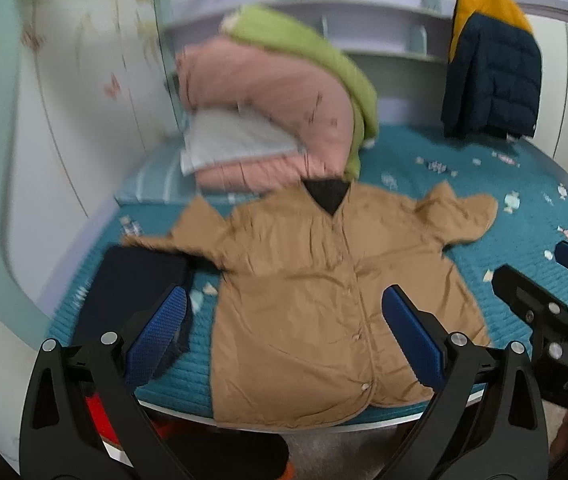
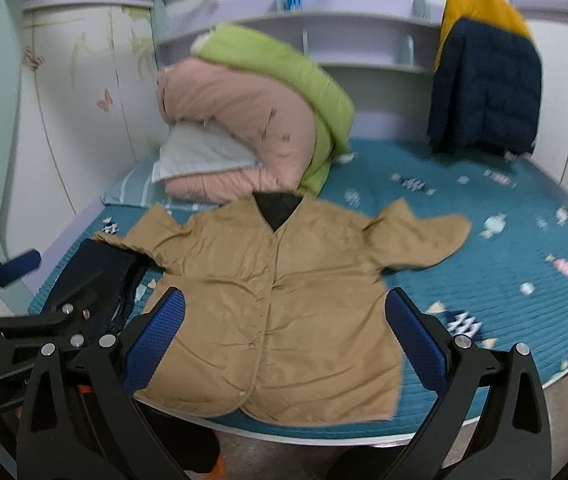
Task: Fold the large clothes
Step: 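Lower both tools toward the tan jacket's sleeves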
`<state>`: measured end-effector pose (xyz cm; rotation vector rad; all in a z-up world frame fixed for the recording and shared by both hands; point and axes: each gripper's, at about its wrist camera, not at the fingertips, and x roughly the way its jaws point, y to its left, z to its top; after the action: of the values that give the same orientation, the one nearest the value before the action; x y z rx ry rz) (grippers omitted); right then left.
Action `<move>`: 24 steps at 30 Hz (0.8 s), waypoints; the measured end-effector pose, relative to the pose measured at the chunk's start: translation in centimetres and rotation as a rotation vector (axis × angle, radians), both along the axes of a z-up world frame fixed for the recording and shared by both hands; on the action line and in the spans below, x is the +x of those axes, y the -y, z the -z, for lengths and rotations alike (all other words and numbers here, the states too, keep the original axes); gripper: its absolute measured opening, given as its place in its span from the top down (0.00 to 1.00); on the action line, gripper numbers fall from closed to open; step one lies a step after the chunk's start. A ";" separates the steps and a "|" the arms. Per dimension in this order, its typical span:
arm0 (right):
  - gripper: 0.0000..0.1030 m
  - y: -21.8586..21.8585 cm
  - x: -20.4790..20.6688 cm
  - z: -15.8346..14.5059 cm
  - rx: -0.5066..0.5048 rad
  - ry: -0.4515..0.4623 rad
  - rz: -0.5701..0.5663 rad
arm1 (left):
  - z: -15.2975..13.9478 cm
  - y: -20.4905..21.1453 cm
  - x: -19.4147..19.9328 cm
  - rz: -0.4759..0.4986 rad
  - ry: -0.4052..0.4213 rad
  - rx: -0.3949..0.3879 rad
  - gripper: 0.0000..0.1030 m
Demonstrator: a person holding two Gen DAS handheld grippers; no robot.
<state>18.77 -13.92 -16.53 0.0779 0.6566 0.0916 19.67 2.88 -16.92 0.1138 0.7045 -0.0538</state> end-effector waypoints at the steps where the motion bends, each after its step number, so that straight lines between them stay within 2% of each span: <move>1: 0.06 -0.5 1.2 0.7 -0.001 -0.014 -0.007 | 0.8 -0.8 1.2 -0.001 -0.025 -0.027 0.05; 4: 0.06 -2.4 5.7 3.5 -0.001 -0.076 -0.041 | 2.9 -4.3 5.2 -0.020 -0.100 -0.113 0.05; 8: 0.06 -4.6 10.7 6.8 0.033 -0.160 -0.087 | 4.9 -11.0 10.9 -0.104 -0.139 -0.182 0.05; 14: 0.06 -7.6 16.8 10.3 0.000 -0.192 -0.121 | 9.2 -24.7 21.0 -0.329 -0.197 -0.318 0.05; 16: 0.06 -8.6 18.8 11.3 -0.012 -0.202 -0.140 | 10.9 -28.5 23.8 -0.398 -0.241 -0.361 0.05; 20: 0.07 -10.4 21.7 13.3 -0.017 -0.233 -0.170 | 13.1 -32.0 27.5 -0.447 -0.287 -0.394 0.05; 24: 0.07 -11.5 23.6 14.7 -0.022 -0.251 -0.196 | 15.2 -32.7 30.9 -0.430 -0.342 -0.410 0.06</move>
<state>42.35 -2.40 -31.25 0.0037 0.9155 0.2663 50.59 35.62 -32.16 -0.4499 1.0316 0.1992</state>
